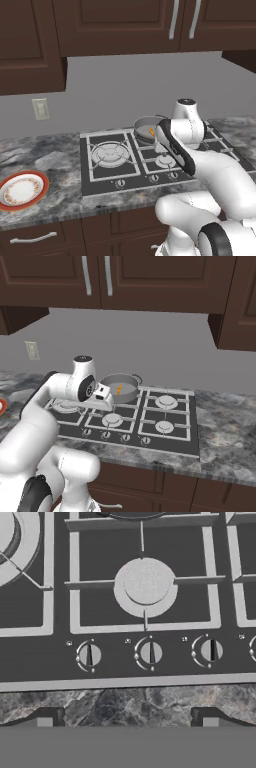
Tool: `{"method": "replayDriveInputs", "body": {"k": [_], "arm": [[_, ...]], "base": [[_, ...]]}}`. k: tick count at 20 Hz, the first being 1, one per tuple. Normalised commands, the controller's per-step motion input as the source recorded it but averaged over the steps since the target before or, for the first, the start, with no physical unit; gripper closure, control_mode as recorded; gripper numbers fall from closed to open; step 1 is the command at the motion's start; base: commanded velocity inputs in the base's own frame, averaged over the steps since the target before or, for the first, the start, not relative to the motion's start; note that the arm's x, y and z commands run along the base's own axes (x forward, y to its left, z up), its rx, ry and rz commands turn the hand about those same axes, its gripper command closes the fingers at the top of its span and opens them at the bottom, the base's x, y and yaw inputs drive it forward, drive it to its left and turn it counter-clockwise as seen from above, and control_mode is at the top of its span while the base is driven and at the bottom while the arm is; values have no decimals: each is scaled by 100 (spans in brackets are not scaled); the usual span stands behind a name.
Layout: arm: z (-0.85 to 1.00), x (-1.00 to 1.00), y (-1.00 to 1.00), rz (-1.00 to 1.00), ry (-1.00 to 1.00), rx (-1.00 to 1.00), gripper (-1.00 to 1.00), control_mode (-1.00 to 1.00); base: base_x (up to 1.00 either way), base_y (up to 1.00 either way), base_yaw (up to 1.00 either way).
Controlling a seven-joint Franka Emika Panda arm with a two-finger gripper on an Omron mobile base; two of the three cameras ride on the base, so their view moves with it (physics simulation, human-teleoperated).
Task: Retrieve the frozen meat and place it in the pot on a burner. Then turn the burner on.
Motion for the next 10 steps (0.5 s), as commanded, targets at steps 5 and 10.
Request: {"method": "replayDriveInputs", "body": {"k": [5, 10], "arm": [[-49, 1, -3, 0, 3, 0, -100, -100], [-51, 0, -22, 0, 2, 0, -100, -100]], "base": [[0, 0, 0], [0, 0, 0]]}}
